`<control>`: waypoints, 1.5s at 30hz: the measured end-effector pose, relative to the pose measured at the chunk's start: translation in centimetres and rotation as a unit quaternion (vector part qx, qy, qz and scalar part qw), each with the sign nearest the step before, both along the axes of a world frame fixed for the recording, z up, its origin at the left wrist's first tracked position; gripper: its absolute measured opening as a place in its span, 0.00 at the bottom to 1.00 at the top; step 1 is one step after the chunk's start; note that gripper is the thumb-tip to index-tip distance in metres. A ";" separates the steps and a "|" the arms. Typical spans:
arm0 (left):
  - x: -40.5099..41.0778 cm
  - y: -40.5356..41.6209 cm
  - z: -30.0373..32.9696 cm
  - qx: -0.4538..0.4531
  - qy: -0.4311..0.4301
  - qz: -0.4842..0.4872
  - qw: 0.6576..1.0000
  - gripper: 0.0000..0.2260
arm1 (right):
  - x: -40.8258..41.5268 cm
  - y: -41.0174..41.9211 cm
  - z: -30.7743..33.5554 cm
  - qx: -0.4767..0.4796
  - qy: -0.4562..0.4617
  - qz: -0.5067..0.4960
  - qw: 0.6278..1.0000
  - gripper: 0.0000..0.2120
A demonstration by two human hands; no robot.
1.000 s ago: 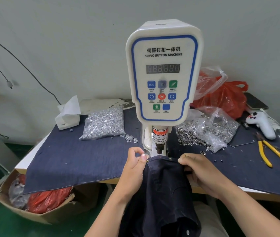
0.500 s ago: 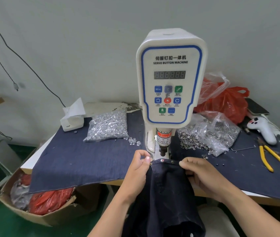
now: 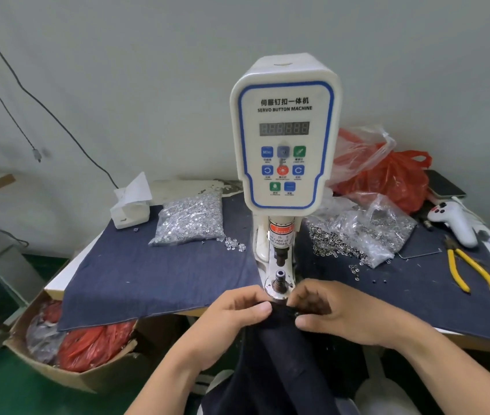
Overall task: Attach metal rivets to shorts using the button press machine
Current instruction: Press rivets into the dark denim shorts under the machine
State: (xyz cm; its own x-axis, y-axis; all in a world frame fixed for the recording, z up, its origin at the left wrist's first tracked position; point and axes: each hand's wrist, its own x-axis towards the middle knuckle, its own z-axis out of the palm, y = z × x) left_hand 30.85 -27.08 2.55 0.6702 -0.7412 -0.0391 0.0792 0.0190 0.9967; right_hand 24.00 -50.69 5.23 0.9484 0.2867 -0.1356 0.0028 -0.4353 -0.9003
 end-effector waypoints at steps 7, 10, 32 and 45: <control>0.7 -0.7 -1.7 0.045 -0.028 0.073 0.996 0.10 | 0.2 -1.1 -0.9 0.008 -0.001 -0.040 0.999 0.13; 1.2 -1.0 -2.0 0.023 0.008 0.081 0.996 0.09 | 1.0 -2.1 -0.7 0.015 -0.028 -0.073 0.997 0.12; 2.3 -1.3 -2.3 0.081 -0.023 0.115 0.990 0.10 | 8.4 -7.6 -3.6 -0.530 -0.101 -0.288 0.791 0.03; 2.5 -1.2 -2.6 0.081 -0.011 0.115 0.990 0.08 | 8.0 -7.2 -3.6 -0.492 -0.123 -0.282 0.814 0.12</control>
